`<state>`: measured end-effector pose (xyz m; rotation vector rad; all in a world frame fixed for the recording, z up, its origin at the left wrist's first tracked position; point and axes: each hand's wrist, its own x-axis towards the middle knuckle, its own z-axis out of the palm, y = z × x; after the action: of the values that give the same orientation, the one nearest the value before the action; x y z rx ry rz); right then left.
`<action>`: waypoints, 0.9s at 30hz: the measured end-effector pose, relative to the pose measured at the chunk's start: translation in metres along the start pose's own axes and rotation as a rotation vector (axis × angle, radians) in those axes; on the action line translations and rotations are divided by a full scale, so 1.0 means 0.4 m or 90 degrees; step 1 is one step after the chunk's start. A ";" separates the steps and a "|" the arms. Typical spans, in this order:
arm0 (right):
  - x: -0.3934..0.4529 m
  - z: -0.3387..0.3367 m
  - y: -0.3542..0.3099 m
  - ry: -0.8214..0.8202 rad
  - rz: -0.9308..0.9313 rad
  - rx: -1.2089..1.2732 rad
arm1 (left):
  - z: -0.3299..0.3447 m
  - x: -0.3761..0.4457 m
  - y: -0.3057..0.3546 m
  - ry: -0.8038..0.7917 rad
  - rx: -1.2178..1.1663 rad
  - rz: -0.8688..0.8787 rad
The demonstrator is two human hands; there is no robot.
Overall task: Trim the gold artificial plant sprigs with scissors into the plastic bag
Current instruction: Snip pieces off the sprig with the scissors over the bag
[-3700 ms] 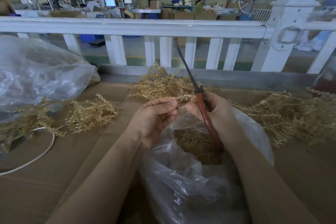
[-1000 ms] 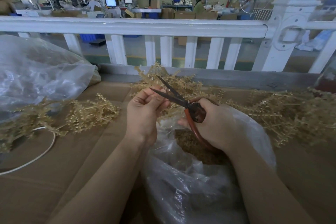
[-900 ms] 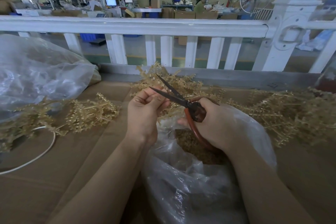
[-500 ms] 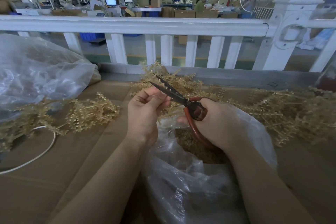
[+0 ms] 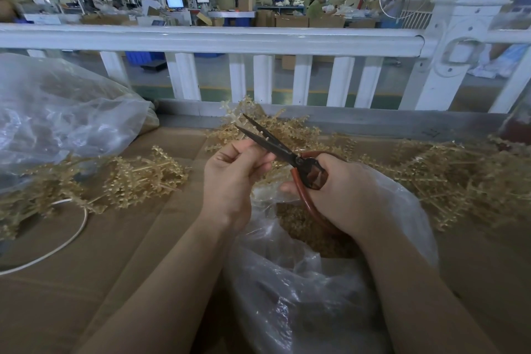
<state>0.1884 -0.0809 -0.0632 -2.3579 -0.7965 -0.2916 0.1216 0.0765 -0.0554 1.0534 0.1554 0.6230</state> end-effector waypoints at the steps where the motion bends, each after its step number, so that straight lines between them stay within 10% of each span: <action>1: -0.001 0.000 0.000 0.006 -0.004 0.005 | 0.000 -0.001 0.000 -0.008 -0.003 -0.002; 27: 0.004 0.019 0.018 0.038 -0.034 0.035 | -0.022 0.007 0.003 -0.124 -0.018 -0.067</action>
<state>0.1943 -0.0798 -0.0722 -2.2692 -0.8288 -0.3572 0.1199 0.0850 -0.0583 1.0655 0.0308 0.4243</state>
